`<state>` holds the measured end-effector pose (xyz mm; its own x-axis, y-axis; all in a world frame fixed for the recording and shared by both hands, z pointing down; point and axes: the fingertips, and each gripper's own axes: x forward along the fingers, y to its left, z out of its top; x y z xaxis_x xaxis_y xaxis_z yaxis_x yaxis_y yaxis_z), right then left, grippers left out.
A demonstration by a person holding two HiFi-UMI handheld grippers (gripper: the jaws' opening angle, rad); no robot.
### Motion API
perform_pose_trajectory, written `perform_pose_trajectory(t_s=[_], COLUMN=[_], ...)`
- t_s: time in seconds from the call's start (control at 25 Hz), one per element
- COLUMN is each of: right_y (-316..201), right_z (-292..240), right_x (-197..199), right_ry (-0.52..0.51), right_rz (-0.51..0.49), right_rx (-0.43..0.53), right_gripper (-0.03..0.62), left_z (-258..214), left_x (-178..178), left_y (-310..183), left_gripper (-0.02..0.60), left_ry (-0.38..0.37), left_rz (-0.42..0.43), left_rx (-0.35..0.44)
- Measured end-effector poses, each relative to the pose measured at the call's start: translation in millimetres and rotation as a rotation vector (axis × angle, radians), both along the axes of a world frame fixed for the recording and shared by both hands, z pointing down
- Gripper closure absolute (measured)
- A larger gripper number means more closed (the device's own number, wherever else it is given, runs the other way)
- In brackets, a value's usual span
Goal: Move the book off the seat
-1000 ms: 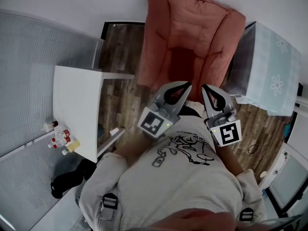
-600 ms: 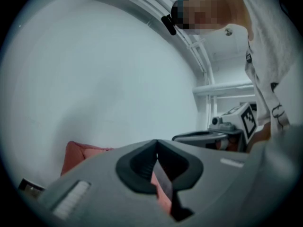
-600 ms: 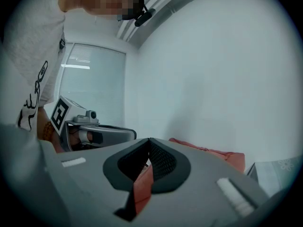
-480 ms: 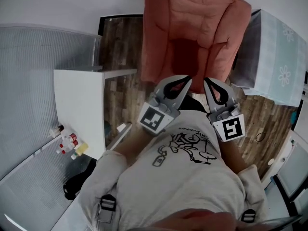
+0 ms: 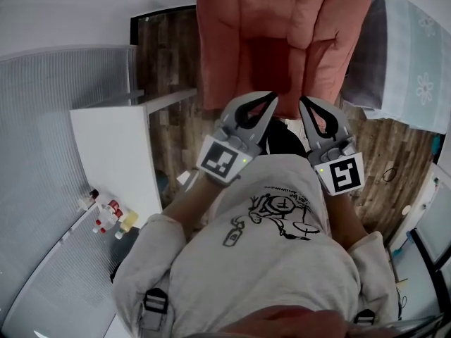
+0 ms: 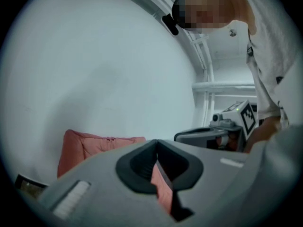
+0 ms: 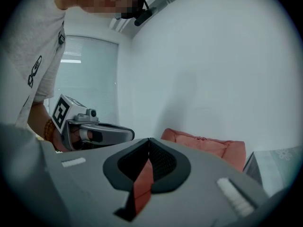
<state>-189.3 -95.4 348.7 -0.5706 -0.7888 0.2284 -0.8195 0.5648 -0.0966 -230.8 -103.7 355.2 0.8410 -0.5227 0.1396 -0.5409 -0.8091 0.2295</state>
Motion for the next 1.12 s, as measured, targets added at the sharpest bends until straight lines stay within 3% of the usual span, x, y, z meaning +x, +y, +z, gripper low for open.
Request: perform_pose_trajectory(t_s=[0.44,1.12], right_y=[-11,-41], right_z=[73,226], right_x=[-13,-4], right_ry=[-0.001,0.046], right_rz=[0.007,-0.034], right_rx=[-0.085,-0.226], right_gripper=[0.565,0.507], left_z=[70,227], left_x=[-10,-15], left_y=[-6,-31], left_gripper=[0.529,0.431], left_ry=[-0.025,-0.110], left_rz=[0.023,0.004], left_rx=[-0.078,-0.213])
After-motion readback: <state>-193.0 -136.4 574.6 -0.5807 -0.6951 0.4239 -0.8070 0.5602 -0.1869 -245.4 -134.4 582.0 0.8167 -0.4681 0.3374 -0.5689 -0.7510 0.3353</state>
